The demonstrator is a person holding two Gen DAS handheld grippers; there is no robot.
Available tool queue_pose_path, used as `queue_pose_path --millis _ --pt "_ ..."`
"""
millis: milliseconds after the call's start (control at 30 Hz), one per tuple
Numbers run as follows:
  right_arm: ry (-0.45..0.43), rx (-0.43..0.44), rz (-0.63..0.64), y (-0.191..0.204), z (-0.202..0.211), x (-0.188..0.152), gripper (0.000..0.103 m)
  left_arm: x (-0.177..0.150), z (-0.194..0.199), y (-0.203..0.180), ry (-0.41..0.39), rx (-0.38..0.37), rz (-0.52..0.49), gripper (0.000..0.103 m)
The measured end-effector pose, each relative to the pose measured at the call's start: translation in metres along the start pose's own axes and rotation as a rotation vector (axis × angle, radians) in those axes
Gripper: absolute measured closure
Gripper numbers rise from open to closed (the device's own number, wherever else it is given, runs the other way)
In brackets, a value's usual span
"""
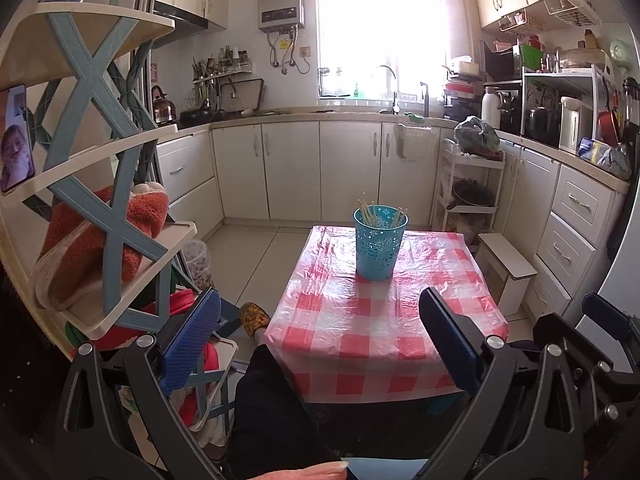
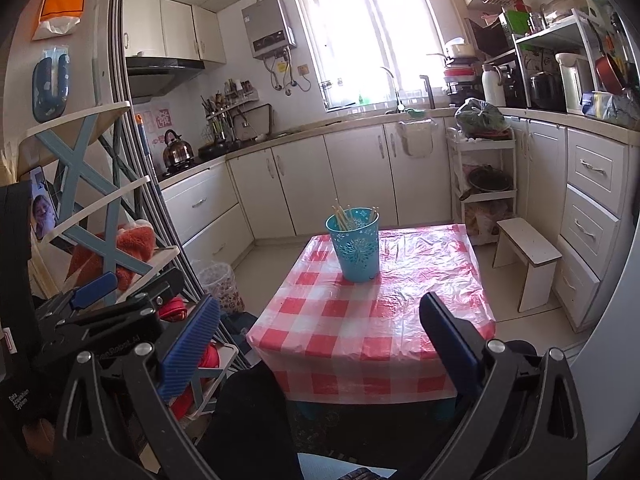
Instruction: Organize utensils
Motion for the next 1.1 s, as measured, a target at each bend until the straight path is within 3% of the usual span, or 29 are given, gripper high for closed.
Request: queue_pose_path --millis 1100 --pt "-0.005 0.013 0.021 0.01 0.009 -0.004 0.007 -0.01 0.005 0.006 0.002 0.01 0.01 0.008"
Point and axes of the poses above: each gripper's, at about its wrist camera, not at the fingertips, and z roughly against the way its jaws point, y to its left, x to its top, the point moved 6 cm from there along -z, roughly the way its jaws point, and after that the axes turned 12 degrees about -x, right-handed, at the moved point
